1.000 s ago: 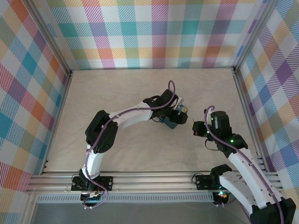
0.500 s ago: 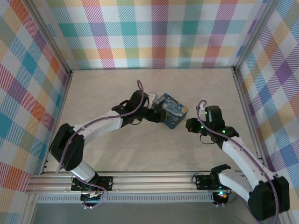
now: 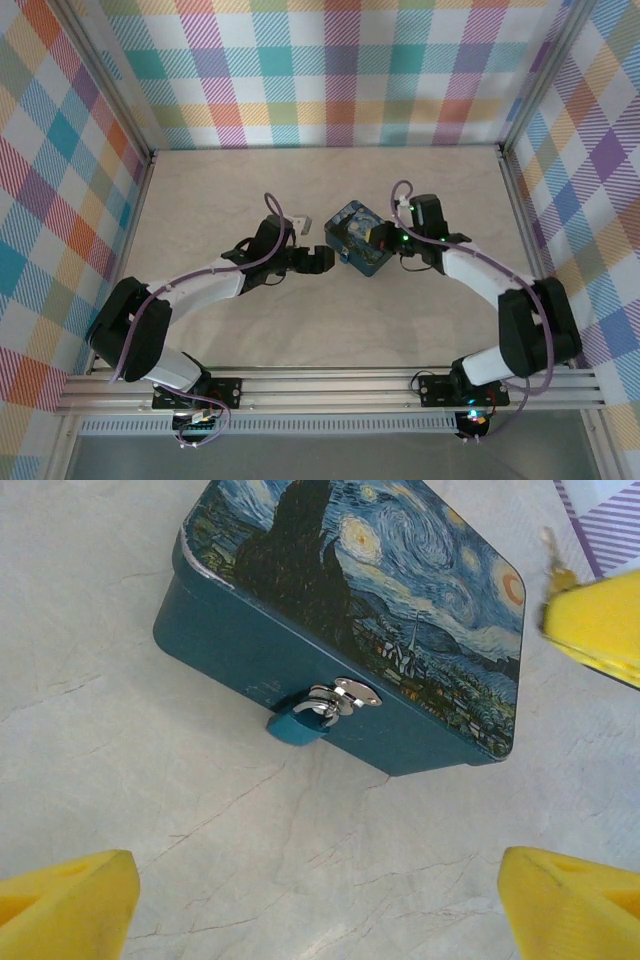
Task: Unlock a padlock with a key
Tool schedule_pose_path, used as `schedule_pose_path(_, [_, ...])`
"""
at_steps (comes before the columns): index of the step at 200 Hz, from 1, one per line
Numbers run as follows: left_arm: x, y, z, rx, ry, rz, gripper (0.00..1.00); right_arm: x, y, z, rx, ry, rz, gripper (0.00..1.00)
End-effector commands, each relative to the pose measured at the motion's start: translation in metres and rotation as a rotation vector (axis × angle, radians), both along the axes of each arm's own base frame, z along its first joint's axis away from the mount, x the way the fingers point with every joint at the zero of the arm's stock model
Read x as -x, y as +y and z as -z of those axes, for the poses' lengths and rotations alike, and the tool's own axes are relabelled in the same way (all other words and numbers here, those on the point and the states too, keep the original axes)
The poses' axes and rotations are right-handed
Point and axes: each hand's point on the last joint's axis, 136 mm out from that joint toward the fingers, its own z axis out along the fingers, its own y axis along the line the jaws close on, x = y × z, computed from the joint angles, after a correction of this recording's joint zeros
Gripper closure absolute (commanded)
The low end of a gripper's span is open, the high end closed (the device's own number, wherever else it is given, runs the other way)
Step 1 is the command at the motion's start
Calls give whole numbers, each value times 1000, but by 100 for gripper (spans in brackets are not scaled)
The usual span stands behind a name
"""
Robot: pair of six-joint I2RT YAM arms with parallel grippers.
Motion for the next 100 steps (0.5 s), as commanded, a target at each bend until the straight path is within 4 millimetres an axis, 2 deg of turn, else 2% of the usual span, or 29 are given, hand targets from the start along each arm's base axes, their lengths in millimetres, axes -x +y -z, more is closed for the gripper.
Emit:
schedule_pose_path(1, [-8, -2, -21, 56, -64, -17, 8, -20, 26, -13, -58, -36, -46, 100])
schedule_pose_path(24, [-9, -2, -22, 55, -67, -20, 8, -33, 41, -4, -45, -12, -65, 100])
schedule_pose_path(54, [-9, -3, -18, 49, -57, -19, 8, -45, 50, 11, -19, 19, -69, 100])
schedule_pose_path(100, [-9, -6, -11, 50, -42, -9, 8, -45, 54, 32, 24, 76, -87, 100])
